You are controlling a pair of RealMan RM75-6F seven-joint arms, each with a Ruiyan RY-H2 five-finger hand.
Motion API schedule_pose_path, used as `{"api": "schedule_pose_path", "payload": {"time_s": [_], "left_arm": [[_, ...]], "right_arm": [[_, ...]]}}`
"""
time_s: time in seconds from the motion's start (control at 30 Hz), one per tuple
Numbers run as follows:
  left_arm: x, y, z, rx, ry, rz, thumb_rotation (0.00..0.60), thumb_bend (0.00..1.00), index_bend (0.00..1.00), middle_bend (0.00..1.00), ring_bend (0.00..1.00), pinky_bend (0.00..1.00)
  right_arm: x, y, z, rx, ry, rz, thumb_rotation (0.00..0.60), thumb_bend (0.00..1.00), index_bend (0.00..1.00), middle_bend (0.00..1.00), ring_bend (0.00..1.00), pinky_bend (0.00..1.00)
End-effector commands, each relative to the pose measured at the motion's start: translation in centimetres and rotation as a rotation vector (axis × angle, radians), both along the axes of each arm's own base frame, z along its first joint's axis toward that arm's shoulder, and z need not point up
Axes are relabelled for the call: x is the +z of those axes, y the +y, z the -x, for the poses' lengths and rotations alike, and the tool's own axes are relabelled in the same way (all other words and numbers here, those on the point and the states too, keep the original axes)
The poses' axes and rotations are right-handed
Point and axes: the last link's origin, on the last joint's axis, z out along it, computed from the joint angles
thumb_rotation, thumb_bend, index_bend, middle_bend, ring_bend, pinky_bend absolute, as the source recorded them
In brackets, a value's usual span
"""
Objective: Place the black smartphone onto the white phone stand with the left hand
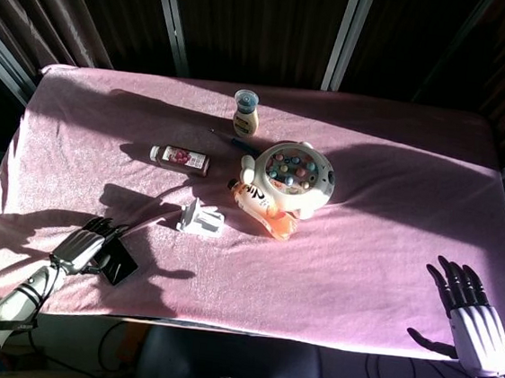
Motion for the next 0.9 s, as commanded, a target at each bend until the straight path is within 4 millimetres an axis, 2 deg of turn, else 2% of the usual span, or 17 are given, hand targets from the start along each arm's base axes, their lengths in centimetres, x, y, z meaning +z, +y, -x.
{"api": "schedule_pose_path", "payload": {"time_s": [0.03, 0.63, 0.9], "left_arm": [[0.0, 0.0, 0.0, 0.001, 0.004, 0.0, 0.6, 0.56, 0.1, 0.27, 0.0, 0.0], [1.1, 0.0, 1.6, 0.01, 0.111, -0.094, 0.6, 0.56, 0.12, 0.32, 0.04, 0.0], [2.4, -1.0, 2.9, 0.071, 0.162, -0.118, 0.6, 0.54, 0.12, 0.34, 0.09, 0.0]], "right_arm": [[0.0, 0.0, 0.0, 0.0, 0.0, 0.001, 0.6, 0.19, 0.0, 0.0, 0.0, 0.0], [-0.1, 0.0, -0.1, 0.001, 0.004, -0.003, 0.6, 0.19, 0.0, 0.0, 0.0, 0.0], [-0.1, 0.1, -0.1, 0.003, 0.003, -0.004, 0.6, 0.19, 0.0, 0.0, 0.0, 0.0]]}}
